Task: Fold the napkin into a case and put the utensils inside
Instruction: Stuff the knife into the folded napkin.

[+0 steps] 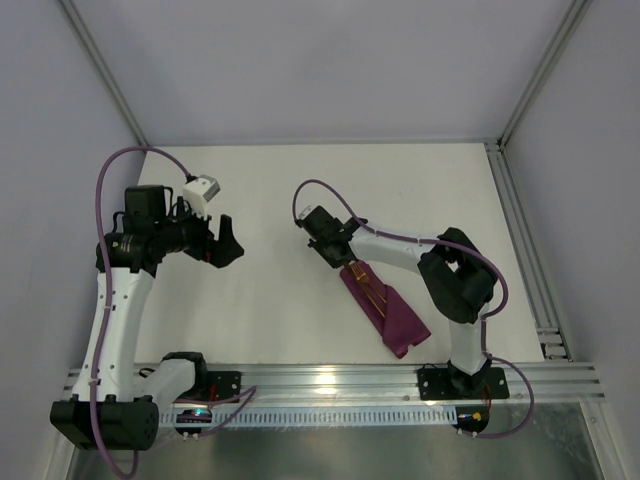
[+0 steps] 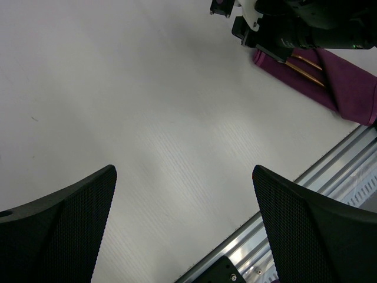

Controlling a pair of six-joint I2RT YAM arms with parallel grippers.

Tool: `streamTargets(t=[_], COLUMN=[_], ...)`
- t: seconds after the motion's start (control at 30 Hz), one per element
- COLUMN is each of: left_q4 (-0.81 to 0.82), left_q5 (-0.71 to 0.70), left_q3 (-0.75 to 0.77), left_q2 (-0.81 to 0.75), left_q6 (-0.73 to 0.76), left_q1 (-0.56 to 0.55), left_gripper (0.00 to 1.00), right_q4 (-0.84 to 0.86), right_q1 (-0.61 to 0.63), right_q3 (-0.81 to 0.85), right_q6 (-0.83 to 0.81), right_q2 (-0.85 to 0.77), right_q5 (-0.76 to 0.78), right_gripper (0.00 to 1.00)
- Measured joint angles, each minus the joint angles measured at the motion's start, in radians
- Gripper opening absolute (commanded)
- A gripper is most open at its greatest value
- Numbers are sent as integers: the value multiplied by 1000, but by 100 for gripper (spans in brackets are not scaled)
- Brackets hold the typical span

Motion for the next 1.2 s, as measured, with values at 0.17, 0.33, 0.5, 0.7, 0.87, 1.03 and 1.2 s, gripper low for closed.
streamTargets(t=[0.17, 0.33, 0.5, 0.7, 0.87, 1.03, 1.2], left_q4=[0, 0, 0, 0, 0, 0, 0], left_q5=[0, 0, 0, 0, 0, 1, 3], left_q3=[0, 0, 0, 0, -3, -3, -3], left_q2=[0, 0, 0, 0, 1, 6, 13], left_q6=[0, 0, 0, 0, 0, 0, 0], left_q1=[0, 0, 0, 0, 0, 0, 0], left_gripper=[99, 99, 99, 99, 99, 99, 99], right_q4=[0, 6, 13, 21, 21, 24, 32], right_q1=[0, 0, 0, 0, 0, 0, 3], right_q3=[0, -3, -18, -43, -79, -120, -164], right_q6=[-6, -11, -12, -8, 17, 71, 147], right_q2=[0, 0, 0, -8, -55, -117, -176], right_q5=[-2, -7, -11, -11, -10, 14, 46], right_gripper=[13, 9, 6, 5, 5, 5, 4])
